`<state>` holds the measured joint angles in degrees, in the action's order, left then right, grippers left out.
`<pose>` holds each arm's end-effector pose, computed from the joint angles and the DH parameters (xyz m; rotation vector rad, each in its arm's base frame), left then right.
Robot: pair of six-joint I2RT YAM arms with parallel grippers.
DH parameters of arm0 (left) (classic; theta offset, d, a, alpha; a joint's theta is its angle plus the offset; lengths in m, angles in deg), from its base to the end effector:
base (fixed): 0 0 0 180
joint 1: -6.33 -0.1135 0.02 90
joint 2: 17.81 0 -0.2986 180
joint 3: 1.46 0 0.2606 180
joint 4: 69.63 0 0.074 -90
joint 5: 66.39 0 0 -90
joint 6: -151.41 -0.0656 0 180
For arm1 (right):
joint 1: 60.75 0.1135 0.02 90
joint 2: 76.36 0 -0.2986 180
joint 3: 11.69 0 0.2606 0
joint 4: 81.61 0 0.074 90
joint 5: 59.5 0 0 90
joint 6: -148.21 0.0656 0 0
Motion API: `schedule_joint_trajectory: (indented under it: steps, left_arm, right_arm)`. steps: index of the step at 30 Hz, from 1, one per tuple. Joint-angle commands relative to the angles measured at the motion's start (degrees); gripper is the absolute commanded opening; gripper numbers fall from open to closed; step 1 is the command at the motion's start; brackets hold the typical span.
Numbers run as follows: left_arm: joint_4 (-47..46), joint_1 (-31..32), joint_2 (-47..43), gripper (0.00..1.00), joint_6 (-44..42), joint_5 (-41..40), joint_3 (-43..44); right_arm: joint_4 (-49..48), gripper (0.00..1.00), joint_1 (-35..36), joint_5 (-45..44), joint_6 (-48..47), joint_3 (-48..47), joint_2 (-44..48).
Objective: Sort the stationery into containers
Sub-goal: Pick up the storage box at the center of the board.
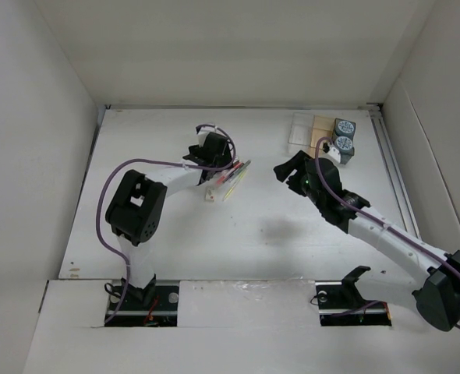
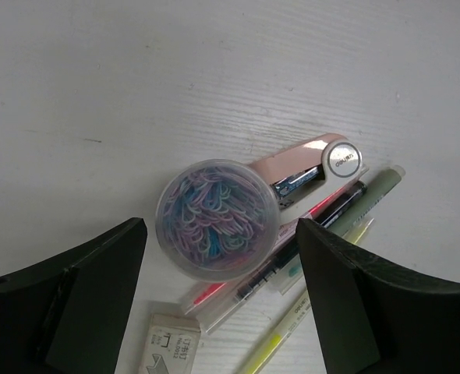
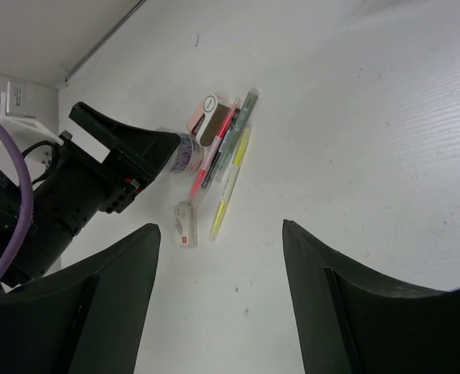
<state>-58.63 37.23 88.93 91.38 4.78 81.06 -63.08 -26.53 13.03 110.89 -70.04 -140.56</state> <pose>0.4012 -0.2154 0.2141 -0.1674 2.1528 -0.2571 0.2374 0.1376 0.2994 0.5240 1.9713 0.6735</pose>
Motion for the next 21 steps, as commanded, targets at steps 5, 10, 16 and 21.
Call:
schedule_joint_trajectory:
  steps: [5,10,16,21]
  left_arm:
    - [0.46,0.04,3.21,0.62,-1.24,-1.65,4.62]
    - [0.46,0.04,2.52,0.38,-1.24,-2.18,5.15]
    - [0.46,0.56,-0.47,0.27,-0.71,-4.1,3.22]
    - [2.13,3.64,-4.08,0.22,-1.23,-8.41,3.21]
  right_arm:
    - [-2.66,0.7,0.06,-1.16,-0.48,-1.19,0.22]
    - [-2.66,0.7,0.06,-0.63,-0.48,-1.72,-0.83]
    - [-2.14,0.7,0.06,-0.63,-0.48,-1.72,-0.83]
    - [-2.14,0.7,0.06,-1.15,-0.48,-1.72,-1.36]
